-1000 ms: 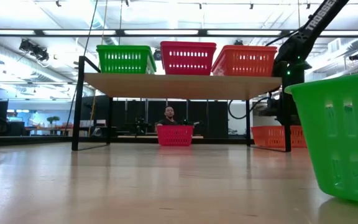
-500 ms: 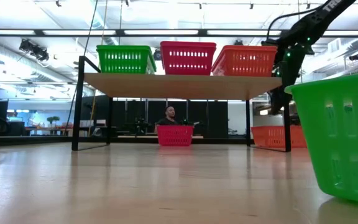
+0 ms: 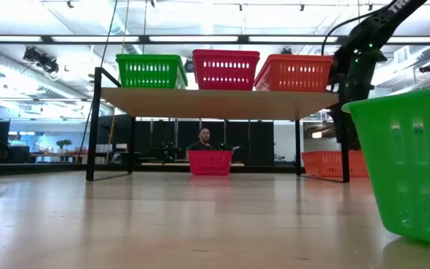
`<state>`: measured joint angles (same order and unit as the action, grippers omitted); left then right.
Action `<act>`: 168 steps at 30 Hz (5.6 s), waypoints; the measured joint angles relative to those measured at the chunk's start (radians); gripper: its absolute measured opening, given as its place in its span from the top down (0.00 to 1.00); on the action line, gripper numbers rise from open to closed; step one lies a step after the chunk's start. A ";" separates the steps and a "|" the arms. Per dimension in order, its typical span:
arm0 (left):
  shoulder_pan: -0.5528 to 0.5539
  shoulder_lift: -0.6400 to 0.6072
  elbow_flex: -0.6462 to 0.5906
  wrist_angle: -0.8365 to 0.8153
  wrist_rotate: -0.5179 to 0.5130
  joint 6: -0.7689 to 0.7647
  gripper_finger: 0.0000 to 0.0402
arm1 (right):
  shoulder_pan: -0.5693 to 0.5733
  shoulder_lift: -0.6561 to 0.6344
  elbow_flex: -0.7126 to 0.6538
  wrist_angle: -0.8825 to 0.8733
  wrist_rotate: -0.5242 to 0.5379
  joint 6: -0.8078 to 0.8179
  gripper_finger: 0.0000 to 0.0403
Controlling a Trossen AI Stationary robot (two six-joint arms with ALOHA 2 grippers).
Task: Stack baskets on shelf by color
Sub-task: Stack the orange bin on top of the other stacked orange bin on the shelf
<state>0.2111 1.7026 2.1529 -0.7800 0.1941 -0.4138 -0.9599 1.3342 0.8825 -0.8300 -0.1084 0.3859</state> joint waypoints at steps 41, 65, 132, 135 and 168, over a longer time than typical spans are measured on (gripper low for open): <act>0.020 -0.089 0.001 -0.135 0.009 0.033 0.85 | 0.217 0.036 -0.065 -0.088 0.117 -0.547 0.42; -0.029 -0.089 0.000 -0.210 0.009 0.042 0.87 | 0.025 0.076 -0.137 0.108 0.153 -0.149 0.94; -0.030 -0.089 0.000 -0.152 -0.044 0.112 0.87 | 0.040 0.070 0.053 -0.262 0.141 -0.935 0.53; -0.030 -0.089 0.000 -0.152 -0.044 0.119 0.87 | 0.049 0.070 0.093 -0.289 0.138 -0.924 0.53; -0.040 -0.088 0.000 -0.151 -0.060 0.053 0.87 | 0.034 0.070 -0.104 0.038 0.138 -0.981 0.53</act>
<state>0.1712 1.6142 2.1529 -0.9310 0.1345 -0.3608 -0.9260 1.4044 0.7785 -0.7920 0.0294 -0.5947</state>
